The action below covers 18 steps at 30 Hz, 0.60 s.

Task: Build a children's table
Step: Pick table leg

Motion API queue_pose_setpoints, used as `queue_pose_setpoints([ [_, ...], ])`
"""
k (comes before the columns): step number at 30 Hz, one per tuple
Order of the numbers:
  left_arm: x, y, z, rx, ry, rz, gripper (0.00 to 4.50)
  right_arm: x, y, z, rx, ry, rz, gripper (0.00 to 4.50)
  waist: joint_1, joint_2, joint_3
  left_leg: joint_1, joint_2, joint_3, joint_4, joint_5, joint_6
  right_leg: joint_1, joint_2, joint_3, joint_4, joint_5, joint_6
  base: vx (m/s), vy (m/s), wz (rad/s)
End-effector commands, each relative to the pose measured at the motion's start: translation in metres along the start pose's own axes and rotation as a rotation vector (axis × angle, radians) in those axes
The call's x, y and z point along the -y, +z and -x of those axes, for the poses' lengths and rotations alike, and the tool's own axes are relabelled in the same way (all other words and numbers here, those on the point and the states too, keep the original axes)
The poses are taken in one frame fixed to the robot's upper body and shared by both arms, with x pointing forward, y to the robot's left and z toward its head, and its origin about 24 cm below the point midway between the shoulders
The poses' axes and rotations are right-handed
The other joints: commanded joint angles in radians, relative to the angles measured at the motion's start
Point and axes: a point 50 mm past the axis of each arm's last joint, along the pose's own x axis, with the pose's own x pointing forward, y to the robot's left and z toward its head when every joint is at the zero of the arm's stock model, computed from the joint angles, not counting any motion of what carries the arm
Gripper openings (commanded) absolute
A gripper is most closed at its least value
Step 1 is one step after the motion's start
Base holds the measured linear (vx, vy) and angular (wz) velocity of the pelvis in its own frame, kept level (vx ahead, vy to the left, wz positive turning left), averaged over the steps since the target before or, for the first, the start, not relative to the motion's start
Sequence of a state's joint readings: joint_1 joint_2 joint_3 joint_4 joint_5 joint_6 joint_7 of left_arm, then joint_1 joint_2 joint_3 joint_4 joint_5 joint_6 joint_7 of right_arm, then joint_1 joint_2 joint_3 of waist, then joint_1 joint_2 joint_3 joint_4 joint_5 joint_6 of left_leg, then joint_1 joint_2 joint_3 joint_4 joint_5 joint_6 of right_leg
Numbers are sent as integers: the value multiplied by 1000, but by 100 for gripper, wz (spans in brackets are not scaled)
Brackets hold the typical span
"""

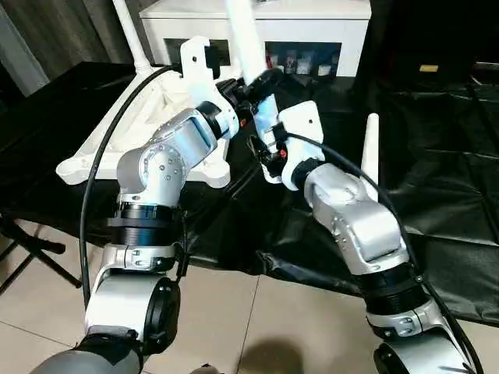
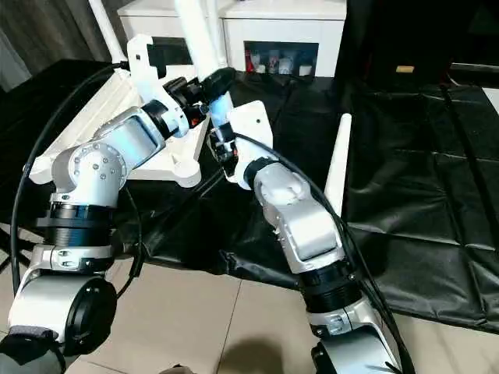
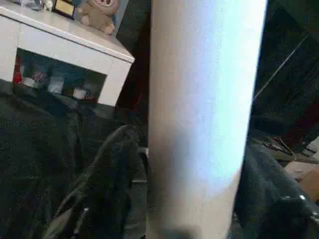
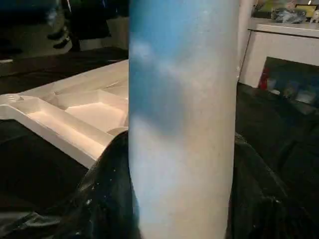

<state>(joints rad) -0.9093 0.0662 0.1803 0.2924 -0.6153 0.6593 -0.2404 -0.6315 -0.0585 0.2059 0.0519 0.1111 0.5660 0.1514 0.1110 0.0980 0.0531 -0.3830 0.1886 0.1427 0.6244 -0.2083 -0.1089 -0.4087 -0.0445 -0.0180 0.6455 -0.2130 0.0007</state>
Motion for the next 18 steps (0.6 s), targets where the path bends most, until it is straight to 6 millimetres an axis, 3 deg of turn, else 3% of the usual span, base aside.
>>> queue_pose_setpoints([
  [1, -15, 7, 6, 28, 83, 4, 236, -1, 9, 1, 60, -1, 12, 191, 0, -10, -80, 1, 4, -1, -59, 0, -33, 75, -60, 33, -59, 121, -164, 0, 0, 0],
  [10, -15, 10, 10, 35, 45, 15, 190, 0, 8, -1, 60, -23, 54, 191, -1, -7, -79, 3, 5, -1, -60, -14, -35, 73, -60, 33, -61, 105, -165, 0, 0, 0],
  [12, -15, 10, 11, 32, 25, 13, 188, 1, 11, 0, 85, -8, 21, 247, -2, -7, -79, 3, 5, -1, -60, -19, -36, 73, -60, 34, -61, 100, -166, 0, 0, 0],
  [17, -11, 15, 15, 10, -64, -3, 188, 6, 15, 4, 82, 94, -80, 293, -4, -6, -79, 4, 5, -1, -60, -21, -24, 73, -60, 33, -59, 114, -169, 0, 0, 0],
  [18, -8, 17, 18, -13, -115, -10, 188, 8, 16, 6, 69, 165, -121, 301, -5, -11, -78, 3, 4, 0, -61, -23, -20, 75, -58, 33, -60, 114, -172, 0, 0, 0],
])
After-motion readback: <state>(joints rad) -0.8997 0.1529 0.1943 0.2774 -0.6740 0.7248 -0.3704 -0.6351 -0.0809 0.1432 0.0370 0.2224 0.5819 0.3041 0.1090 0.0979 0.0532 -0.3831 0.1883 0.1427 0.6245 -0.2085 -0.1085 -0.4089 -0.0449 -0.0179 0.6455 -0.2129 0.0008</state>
